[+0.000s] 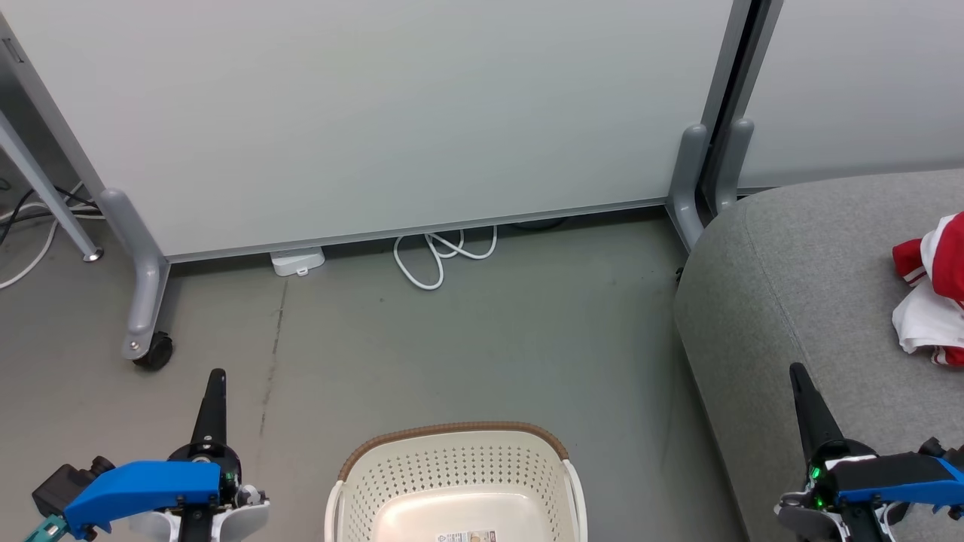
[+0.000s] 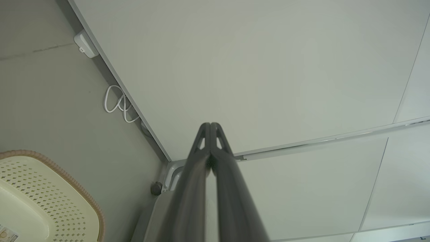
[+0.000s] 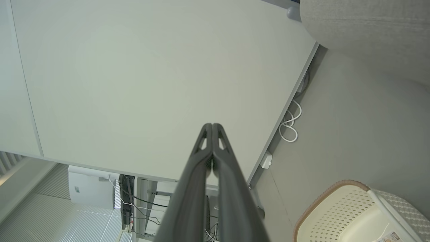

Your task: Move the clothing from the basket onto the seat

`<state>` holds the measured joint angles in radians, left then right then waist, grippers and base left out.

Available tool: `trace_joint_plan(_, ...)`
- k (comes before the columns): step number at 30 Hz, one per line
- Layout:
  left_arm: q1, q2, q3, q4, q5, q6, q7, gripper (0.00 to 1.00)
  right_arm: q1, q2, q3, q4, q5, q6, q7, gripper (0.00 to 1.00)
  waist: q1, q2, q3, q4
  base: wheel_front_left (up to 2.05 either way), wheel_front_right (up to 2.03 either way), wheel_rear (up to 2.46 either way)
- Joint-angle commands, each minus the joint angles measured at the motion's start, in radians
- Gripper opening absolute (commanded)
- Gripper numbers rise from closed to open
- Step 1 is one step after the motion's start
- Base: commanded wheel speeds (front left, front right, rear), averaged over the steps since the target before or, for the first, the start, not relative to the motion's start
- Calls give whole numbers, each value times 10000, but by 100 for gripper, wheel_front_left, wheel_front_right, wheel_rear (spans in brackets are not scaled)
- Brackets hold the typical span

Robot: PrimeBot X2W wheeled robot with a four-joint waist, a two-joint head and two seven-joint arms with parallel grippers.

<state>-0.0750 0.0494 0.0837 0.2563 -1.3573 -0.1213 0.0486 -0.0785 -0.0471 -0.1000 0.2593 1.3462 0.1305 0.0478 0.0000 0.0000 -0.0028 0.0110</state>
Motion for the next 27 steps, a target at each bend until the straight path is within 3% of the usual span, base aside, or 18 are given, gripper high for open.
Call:
trace_joint_plan(1, -203, 14, 60, -93, -216, -63, 57, 0, -199, -48, -26, -95, 229, 3, 64, 0, 0, 0, 2, -4, 0, 0, 0)
trace_joint_plan(27, -355, 14, 266, -126, -2046, -125, 558, 0, -311, -52, -130, -148, 2148, 4, 557, 0, 0, 0, 44, -83, 0, 0, 0)
